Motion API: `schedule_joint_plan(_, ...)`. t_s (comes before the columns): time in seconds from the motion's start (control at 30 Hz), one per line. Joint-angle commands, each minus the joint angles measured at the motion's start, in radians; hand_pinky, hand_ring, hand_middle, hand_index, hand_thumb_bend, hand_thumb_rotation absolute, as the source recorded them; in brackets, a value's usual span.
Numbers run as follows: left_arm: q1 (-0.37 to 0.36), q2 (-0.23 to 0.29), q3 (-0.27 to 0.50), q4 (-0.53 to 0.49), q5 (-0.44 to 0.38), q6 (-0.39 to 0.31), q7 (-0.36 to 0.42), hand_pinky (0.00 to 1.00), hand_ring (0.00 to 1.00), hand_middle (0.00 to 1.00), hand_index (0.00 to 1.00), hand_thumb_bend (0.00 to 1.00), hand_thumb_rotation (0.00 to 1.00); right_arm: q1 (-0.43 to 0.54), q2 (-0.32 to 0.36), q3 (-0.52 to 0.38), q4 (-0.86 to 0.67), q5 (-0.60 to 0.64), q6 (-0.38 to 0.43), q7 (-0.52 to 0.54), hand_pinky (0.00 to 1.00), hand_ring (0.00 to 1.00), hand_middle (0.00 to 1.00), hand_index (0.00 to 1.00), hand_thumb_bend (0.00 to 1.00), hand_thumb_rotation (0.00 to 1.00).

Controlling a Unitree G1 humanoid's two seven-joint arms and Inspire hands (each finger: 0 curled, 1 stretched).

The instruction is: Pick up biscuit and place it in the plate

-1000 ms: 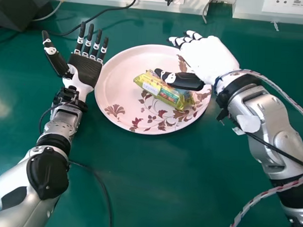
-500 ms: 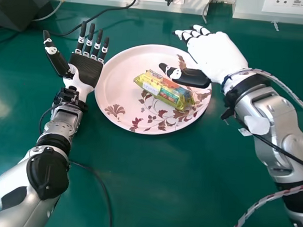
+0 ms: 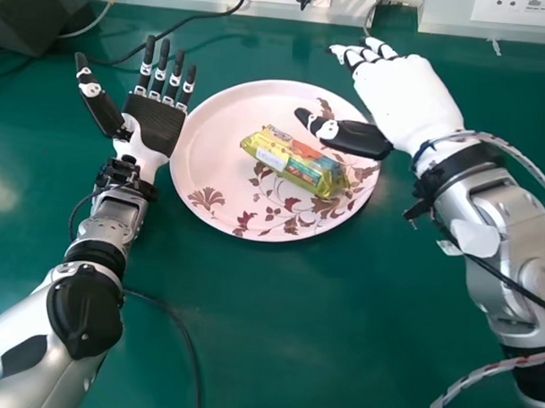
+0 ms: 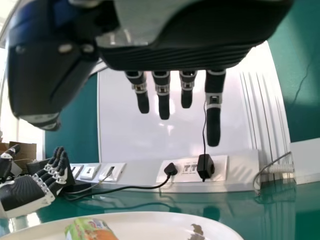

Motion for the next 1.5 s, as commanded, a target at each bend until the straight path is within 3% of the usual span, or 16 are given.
schedule_joint_plan(0.0,-0.016,0.006,0.000,-0.005,-0.008,0.000,-0.022,0.59,0.70,0.75,0.78,0.95,0.30,0.017,0.000,-0.016,-0.018,0.013,-0.005,-0.022,0.53,0.73,0.94,0.98,0.77,0.38)
schedule_joint_plan(0.47,-0.117,-0.013,-0.009,-0.007,0.001,-0.058,-0.019,0.61,0.70,0.73,0.78,0.93,0.31,0.075,-0.009,-0.065,-0.061,0.028,-0.009,-0.075,0.50,0.70,0.92,0.99,0.75,0.37)
schedule_joint_plan(0.6,-0.131,-0.023,-0.005,-0.005,-0.006,-0.043,0.000,0.61,0.70,0.73,0.78,0.93,0.32,0.092,-0.005,-0.077,-0.075,0.031,-0.004,-0.087,0.49,0.68,0.89,0.99,0.75,0.36)
schedule_joint_plan(1.07,-0.129,-0.020,-0.003,0.000,-0.001,-0.049,0.007,0.58,0.69,0.73,0.77,0.92,0.33,0.156,-0.001,-0.149,-0.098,0.097,-0.049,-0.183,0.47,0.65,0.88,1.00,0.68,0.36)
schedule_joint_plan(1.23,-0.130,-0.016,-0.004,0.001,0.003,-0.059,0.053,0.55,0.67,0.73,0.77,0.92,0.33,0.191,0.006,-0.189,-0.107,0.156,-0.084,-0.223,0.45,0.61,0.88,1.00,0.71,0.35)
schedule_joint_plan(1.47,-0.125,-0.002,0.004,0.003,-0.008,-0.042,0.038,0.52,0.64,0.72,0.77,0.92,0.28,0.238,0.026,-0.252,-0.091,0.272,-0.131,-0.278,0.43,0.57,0.82,0.98,0.68,0.34)
